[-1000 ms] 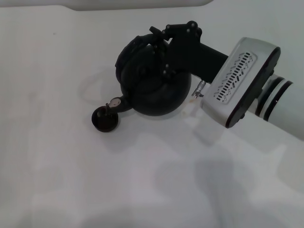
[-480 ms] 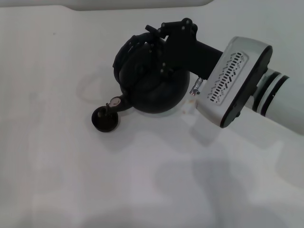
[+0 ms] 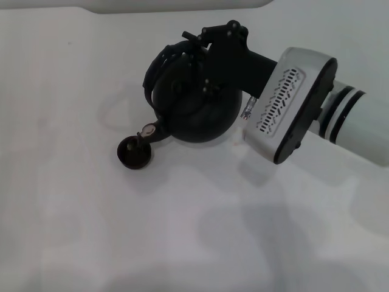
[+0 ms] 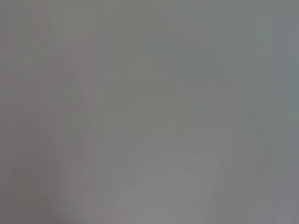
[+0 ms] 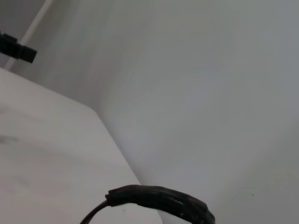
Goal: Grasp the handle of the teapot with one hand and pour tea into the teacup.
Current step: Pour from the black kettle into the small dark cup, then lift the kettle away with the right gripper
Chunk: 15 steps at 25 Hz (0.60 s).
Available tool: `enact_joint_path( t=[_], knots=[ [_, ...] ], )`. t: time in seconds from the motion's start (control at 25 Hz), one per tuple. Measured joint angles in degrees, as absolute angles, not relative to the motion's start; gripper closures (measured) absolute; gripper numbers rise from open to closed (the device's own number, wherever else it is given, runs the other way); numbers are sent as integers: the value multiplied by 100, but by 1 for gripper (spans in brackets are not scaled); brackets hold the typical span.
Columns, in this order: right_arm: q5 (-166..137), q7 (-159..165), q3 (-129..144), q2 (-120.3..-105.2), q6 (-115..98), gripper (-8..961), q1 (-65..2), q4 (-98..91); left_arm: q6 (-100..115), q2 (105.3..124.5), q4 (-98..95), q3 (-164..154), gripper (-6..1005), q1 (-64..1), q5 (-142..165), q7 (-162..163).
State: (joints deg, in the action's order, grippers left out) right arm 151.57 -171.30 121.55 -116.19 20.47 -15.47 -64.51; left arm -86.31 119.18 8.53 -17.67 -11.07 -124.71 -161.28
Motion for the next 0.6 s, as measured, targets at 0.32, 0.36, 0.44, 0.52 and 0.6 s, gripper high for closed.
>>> enact_joint_path(
  t=[0.32,0.36,0.44,0.52,0.6],
  knots=[
    [14942,-17130,12188,-11619,1796,832,-1633,-6525,-8631,11918,853,-1767,113,-1107,-12471,-16128],
    [14918,-17130,12185,-11619,1794,831,-1634,-6526,-8631,11918,852,-1766,112,-1107,-12471,-16128],
    [14847,-17130,12176,-11619,1777,831,-1638,-6534,-8631,11918,853,-1767,112,-1107,-12471,-16128],
    [14747,-17130,12176,-11619,1723,831,-1642,-6562,-8631,11918,852,-1766,113,-1112,-12471,-16128],
    [14640,-17130,12184,-11619,1644,833,-1642,-6609,-8631,11918,852,-1767,113,-1115,-12471,-16128]
  ],
)
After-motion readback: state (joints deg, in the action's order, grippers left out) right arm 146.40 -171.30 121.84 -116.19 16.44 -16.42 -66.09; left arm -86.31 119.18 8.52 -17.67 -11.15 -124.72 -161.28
